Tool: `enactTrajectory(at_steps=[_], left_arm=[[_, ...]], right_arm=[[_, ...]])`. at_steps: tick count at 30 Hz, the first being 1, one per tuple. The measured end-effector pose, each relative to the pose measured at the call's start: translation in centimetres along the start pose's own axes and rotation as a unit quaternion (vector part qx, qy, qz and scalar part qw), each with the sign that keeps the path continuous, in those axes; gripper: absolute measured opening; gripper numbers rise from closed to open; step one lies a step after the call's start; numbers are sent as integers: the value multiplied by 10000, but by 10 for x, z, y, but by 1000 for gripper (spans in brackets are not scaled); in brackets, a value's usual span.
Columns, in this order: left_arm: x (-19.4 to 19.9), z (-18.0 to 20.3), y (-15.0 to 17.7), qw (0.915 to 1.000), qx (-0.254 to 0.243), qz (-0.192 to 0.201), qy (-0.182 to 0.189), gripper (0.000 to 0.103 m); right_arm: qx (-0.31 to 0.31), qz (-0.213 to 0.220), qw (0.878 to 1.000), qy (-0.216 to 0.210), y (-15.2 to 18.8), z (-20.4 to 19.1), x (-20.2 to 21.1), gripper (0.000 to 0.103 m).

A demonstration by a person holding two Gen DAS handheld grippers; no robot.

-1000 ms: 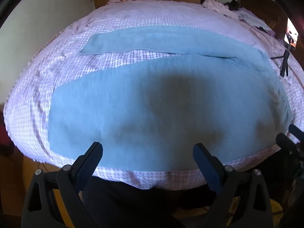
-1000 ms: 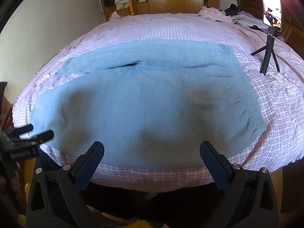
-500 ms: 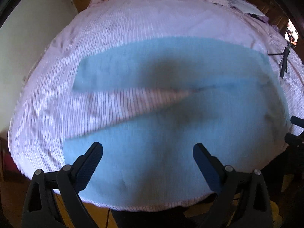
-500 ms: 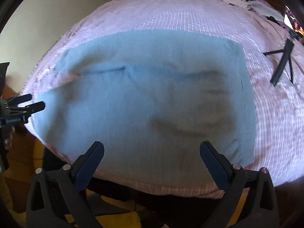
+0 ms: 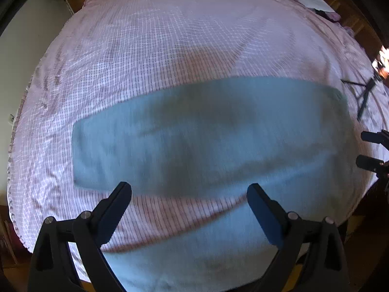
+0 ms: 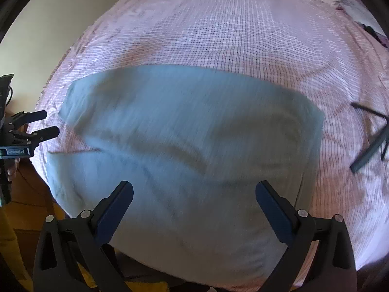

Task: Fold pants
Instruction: 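Lower both tools onto the waistband edge of the sweatpants, then grasp the waistband with both tools and fold it over toward the leg hems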

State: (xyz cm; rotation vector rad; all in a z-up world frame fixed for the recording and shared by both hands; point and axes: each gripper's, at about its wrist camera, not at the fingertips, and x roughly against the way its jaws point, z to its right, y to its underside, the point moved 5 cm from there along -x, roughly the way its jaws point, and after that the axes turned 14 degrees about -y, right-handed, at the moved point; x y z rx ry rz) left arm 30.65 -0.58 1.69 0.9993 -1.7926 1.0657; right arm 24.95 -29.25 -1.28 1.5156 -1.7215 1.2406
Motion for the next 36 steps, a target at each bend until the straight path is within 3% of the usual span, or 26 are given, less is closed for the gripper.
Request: enactTrajectory(at_steps=[5,11,18,20,25,32,35,36], left_arm=[[-35,1,-39,9998,42,-159,-62,98],[-84,-2,-75,9989,288,-332,159,98],[-135,3,-89,9989,216,-398,135,98],[-148,6,-87,9989,178,-413,150,103],[-159,9,-85,9992,238,-297,75,103],[-166,13,-83,9990,398,-196,-37,103],[-162,21,-82,9991,388,-154,-43,103],[-160,23,-80,9991,385,-146,-63,103]], right_arm=[[-94,-124,9991,398,-38,33,-17,97],[-174,-254,9983,494,-76,68,-43,97],[-115,-573,9963,628,-104,97,-84,97],[-147,-663,9959,606,-106,103,-96,99],[-64,-540,9966,611,-108,107,-105,99],[21,-349,9977,585,-85,112,-103,100],[23,-293,9975,638,-70,108,-95,95],[27,-292,9975,644,-68,95,-90,89]])
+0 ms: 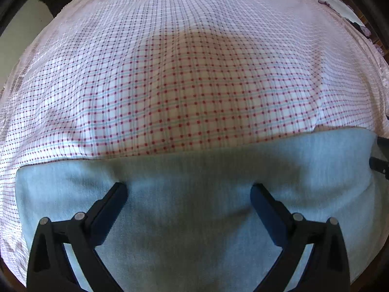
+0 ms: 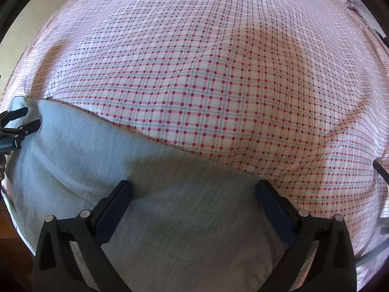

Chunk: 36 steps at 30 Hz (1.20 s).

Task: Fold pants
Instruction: 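Grasp the waistband with both tools and fold it over toward the leg hems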

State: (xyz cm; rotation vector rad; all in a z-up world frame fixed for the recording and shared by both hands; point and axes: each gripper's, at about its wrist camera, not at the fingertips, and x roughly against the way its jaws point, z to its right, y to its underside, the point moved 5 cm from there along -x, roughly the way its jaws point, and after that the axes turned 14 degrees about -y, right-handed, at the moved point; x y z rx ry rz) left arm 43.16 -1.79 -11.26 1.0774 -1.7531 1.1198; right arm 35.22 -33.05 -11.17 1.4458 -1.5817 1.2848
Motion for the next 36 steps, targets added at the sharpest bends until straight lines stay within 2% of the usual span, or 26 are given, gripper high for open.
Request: enactTrajectory(at_steps=[2,3,4,5,6,7,8,9,10,11,17,20,23,28,32,36], left_arm=[[8,0,6,10000,-9,-12,-55,97],[16,-3,10,10000,13,-30,-60,94],[20,-1,10,10000,23,-33,-71,86],[24,2,11,10000,11,-14,-81,74],[30,6,12,10000,-28,37,-85,67],[36,9,13,9999,-74,88,-120,50],[42,11,15,9997,-119,124,-169,28],[47,11,17,9995,-149,153,-226,21],[52,10,19,9992,-175,195,-295,7],[59,8,22,9991,-183,249,-274,4],[97,-15,48,9983,285,397,317,2],[120,-23,59,9970,334,545,433,2],[145,-35,75,9951,360,720,566,2],[176,-49,109,9931,345,932,621,2],[192,-58,139,9909,394,1071,713,2],[205,-59,184,9881,468,1261,748,2]], right_arm=[[18,17,10000,54,3,-11,9,69],[-15,31,10000,61,5,-16,14,51],[-57,40,10000,60,7,-20,18,31],[-81,47,9999,88,9,-23,21,24],[-84,55,9999,137,11,-28,25,16],[-71,72,9998,181,14,-32,29,9],[-70,91,9997,197,15,-35,33,5],[-84,118,9998,166,18,-40,39,0],[-99,146,9998,117,21,-47,44,0],[-107,193,9997,53,25,-51,50,0],[76,441,9988,-204,51,-85,94,0],[229,514,9981,-264,69,-102,115,0],[362,602,9970,-334,84,-100,136,0],[592,705,9947,-454,114,-114,158,0],[698,690,9940,-484,129,-119,159,0],[694,772,9920,-719,159,-125,159,0]])
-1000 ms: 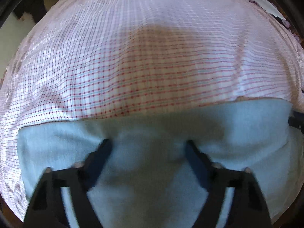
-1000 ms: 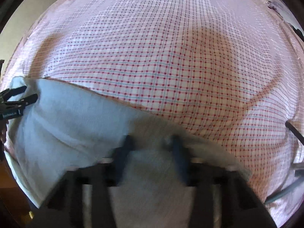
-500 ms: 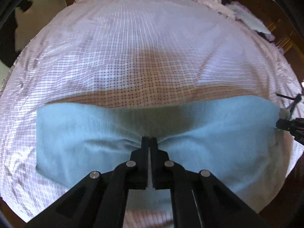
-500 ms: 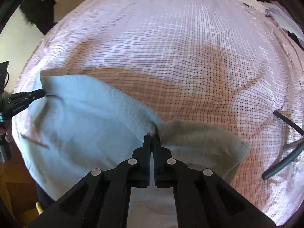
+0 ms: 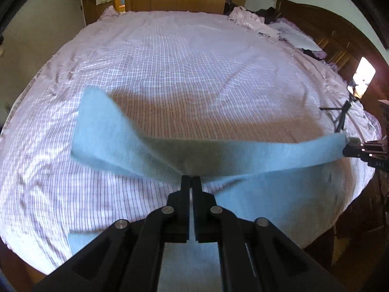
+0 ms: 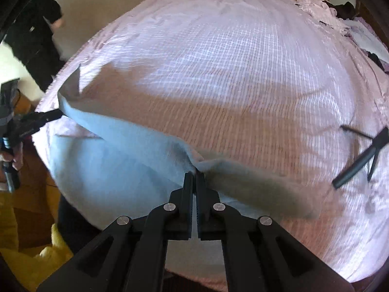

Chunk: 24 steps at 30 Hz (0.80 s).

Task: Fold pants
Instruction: 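Grasp the waistband with both tools and fold it over toward the leg hems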

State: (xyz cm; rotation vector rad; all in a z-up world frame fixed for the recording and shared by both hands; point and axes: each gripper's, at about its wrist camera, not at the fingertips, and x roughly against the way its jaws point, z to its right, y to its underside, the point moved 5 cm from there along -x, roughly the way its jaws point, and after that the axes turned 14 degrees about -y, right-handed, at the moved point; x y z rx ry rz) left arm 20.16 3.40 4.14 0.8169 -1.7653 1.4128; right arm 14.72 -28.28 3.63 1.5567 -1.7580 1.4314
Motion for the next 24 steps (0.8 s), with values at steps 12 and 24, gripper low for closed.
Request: enactTrajectory(at_steps=[12,24], left_arm=[[-28,15,113,9981,290,-550,2,2],[-48,18,158,9945,645,-820,55,43]], right_arm=[[-413,-224,9989,-82,97,7,-51,0],[-1242,323,9915,195,134,24,-87,9]])
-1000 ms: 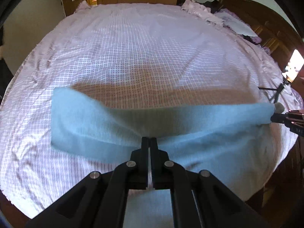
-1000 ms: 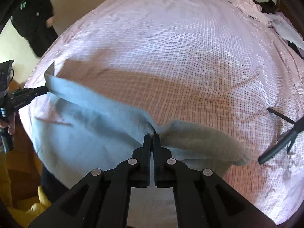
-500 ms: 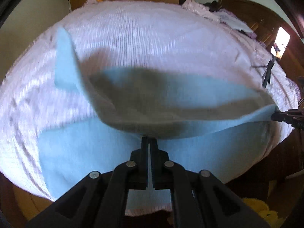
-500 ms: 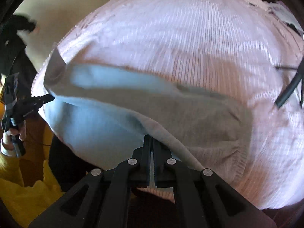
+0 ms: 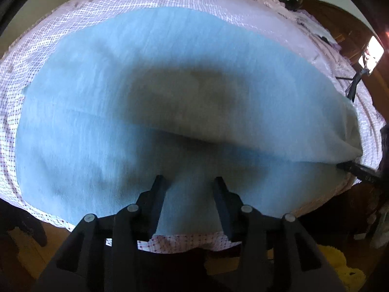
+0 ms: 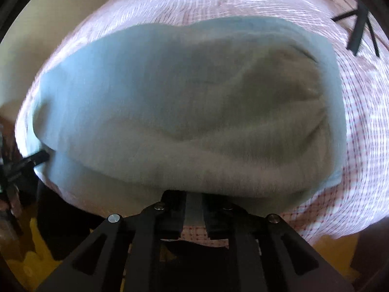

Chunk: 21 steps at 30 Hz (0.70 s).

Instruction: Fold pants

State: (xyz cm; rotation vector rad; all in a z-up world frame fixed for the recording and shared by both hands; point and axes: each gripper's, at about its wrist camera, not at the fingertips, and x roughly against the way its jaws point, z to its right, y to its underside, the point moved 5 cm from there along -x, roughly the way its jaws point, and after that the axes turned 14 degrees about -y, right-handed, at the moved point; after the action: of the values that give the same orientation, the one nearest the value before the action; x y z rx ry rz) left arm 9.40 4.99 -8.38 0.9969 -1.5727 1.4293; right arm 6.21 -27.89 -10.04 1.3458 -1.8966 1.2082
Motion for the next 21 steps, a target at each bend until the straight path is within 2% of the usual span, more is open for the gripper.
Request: enactTrajectory(at_steps=[3,7,11,15,18,21], left_arm=[[6,-3,-2,9997,185,27,132,43],[26,-5,-6,9979,336,330,455,43],[30,-7,-16,9963,510,298,630,44],[25,-13,-29,9949,802,199,575,44],[18,-18,-28,9930,1011,189,584,44],[8,-19,-32,9926,1079,99,541,44]], right_arm=[[-353,94,9992,-157,3,0,3,22],[-586,180,9980,-139,12,-7,8,38],[-713,189,9973,59,24,-10,13,39],[-999,456,9939,83,21,-4,32,39],[-1597,881,9832,-92,12,13,54,44],[-2184,1365,9656,-353,5,33,70,50]])
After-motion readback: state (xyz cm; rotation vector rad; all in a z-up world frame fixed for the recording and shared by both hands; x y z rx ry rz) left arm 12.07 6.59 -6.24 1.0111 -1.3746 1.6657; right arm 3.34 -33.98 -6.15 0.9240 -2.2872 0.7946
